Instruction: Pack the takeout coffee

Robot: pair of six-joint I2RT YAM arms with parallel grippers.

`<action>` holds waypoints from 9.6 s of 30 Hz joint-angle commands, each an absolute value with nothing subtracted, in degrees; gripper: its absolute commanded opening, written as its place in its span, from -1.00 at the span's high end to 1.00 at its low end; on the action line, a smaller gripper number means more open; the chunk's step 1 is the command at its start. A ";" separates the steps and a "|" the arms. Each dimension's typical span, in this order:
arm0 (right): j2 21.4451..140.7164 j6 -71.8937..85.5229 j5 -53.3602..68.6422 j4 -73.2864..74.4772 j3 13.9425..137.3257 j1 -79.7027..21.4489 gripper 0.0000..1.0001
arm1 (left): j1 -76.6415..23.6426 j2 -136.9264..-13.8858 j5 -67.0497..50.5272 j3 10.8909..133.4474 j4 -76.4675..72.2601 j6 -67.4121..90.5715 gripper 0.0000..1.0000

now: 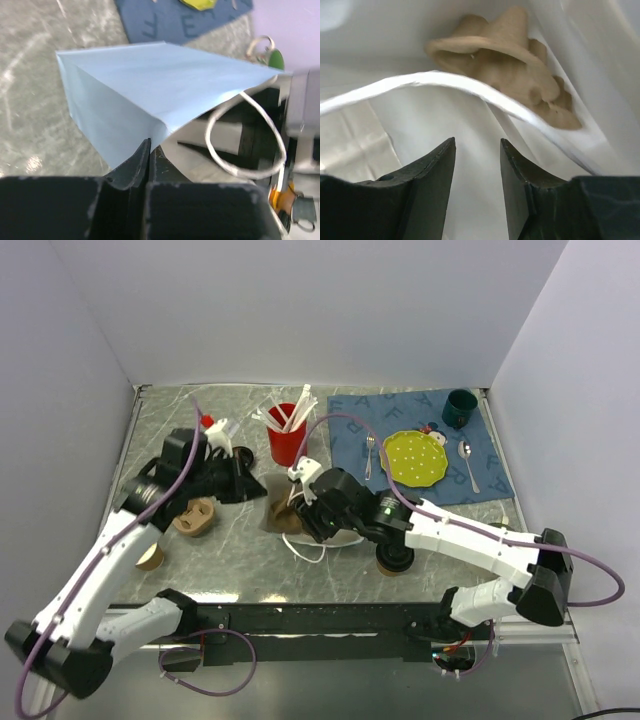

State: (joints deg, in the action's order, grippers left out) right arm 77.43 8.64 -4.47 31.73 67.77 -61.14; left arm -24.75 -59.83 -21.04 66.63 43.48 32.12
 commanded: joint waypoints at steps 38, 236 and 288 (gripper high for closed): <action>93.60 50.89 -14.41 32.86 86.12 -63.98 0.10 | -25.31 -49.92 -23.55 61.61 43.24 34.54 0.90; 94.21 21.00 9.58 63.19 108.80 -34.72 -0.03 | -24.26 -81.74 3.53 101.07 69.52 31.46 -0.19; 51.32 19.87 16.17 32.96 72.51 -35.24 -0.24 | -23.99 -31.99 -17.58 44.73 22.58 30.41 0.98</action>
